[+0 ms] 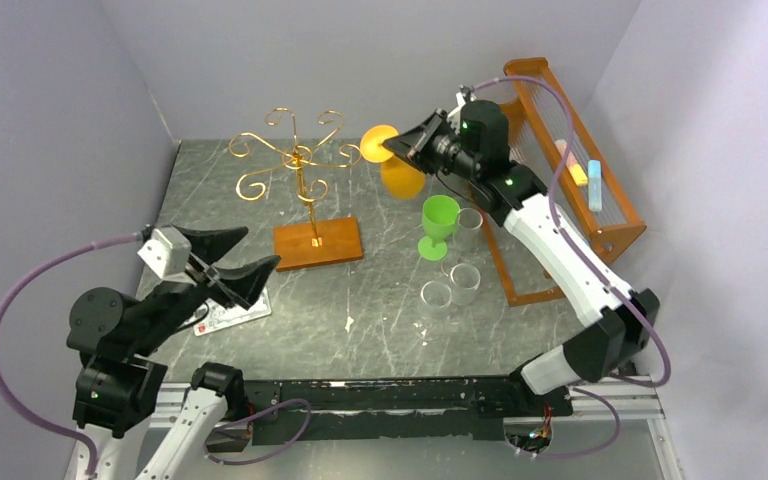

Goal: Place the wine glass upside down on the wine glass rack

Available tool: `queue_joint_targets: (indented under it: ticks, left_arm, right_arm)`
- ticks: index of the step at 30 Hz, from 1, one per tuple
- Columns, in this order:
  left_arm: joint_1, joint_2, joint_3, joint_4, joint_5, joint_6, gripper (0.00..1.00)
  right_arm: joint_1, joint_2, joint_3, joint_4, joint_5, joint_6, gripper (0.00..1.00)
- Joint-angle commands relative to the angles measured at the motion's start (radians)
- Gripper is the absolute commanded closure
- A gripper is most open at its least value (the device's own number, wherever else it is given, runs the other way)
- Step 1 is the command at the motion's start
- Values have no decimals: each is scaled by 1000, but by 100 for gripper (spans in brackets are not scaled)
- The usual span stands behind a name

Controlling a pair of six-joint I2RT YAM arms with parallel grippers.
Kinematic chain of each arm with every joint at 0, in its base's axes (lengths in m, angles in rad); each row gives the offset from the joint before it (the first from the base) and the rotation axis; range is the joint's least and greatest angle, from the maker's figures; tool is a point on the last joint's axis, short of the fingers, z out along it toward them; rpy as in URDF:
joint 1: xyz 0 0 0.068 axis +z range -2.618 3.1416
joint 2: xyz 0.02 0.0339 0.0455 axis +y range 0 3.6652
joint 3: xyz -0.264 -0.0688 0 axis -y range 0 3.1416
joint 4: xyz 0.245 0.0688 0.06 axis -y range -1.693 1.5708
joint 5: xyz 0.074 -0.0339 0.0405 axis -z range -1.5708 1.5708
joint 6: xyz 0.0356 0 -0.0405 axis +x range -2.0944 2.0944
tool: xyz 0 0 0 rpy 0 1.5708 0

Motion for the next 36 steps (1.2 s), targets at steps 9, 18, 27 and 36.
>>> queue_joint_targets:
  ticks: [9,18,27,36]
  left_arm:
    - [-4,91,162,-81,-512,-239,25]
    - [-3,103,164,-79,-512,-256,25]
    - [-3,110,160,-111,-512,-259,25]
    - [-4,80,146,-156,-512,-284,25]
  right_arm:
    - [-21,303,326,187,-29,-248,100]
    - [-11,544,651,156,-157,-210,100]
    - [39,666,757,144,-294,-227,100]
    - [63,719,814,90,-333,-243,100]
